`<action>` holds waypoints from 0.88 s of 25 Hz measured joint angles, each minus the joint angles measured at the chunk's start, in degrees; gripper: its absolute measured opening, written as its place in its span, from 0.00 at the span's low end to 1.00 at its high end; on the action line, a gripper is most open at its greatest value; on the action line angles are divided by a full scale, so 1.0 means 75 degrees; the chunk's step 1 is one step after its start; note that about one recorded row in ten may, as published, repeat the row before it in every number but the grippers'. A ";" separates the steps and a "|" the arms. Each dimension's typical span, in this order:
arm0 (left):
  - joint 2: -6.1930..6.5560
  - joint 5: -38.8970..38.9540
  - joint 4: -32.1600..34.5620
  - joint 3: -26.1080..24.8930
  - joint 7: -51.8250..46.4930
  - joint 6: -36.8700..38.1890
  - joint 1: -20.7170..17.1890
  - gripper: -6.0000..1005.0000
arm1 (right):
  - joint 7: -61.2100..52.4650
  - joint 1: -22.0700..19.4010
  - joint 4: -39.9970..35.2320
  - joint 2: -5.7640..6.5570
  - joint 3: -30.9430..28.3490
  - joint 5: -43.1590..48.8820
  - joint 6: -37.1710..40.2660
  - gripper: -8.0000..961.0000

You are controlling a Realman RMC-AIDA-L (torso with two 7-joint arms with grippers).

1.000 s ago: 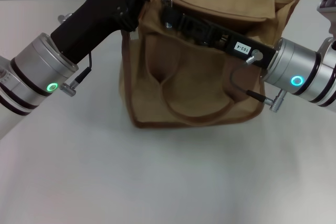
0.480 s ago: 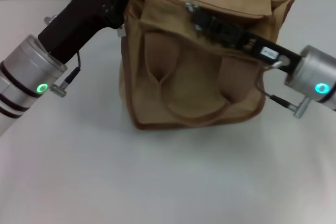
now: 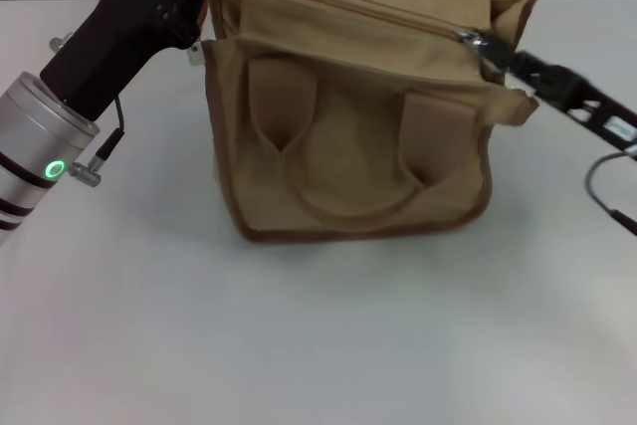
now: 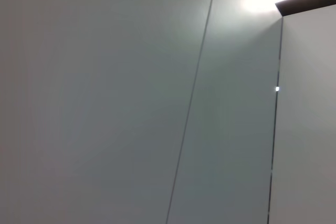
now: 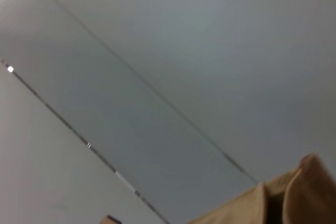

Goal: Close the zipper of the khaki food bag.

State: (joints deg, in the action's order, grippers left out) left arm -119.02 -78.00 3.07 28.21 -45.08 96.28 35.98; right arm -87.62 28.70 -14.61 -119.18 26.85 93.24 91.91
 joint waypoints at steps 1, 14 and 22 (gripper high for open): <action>0.0000 0.0000 -0.0001 -0.0008 0.0000 -0.0017 -0.0007 0.03 | 0.0000 -0.0101 -0.0065 0.0001 -0.0013 -0.0095 0.0070 0.01; 0.0029 -0.0086 0.0020 0.0272 0.0584 -0.0002 -0.0422 0.03 | 0.2199 -0.0601 0.0002 -0.0034 -0.0022 -0.0937 0.1533 0.04; 0.0050 -0.0019 0.0522 0.0189 0.0668 -0.0112 -0.1707 0.19 | 0.2620 -0.0597 0.0176 -0.0041 0.0053 -0.0945 0.1759 0.45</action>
State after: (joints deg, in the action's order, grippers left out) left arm -118.64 -78.14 6.99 29.63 -40.07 95.43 23.18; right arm -67.97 24.23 -13.29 -119.49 27.24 86.15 105.10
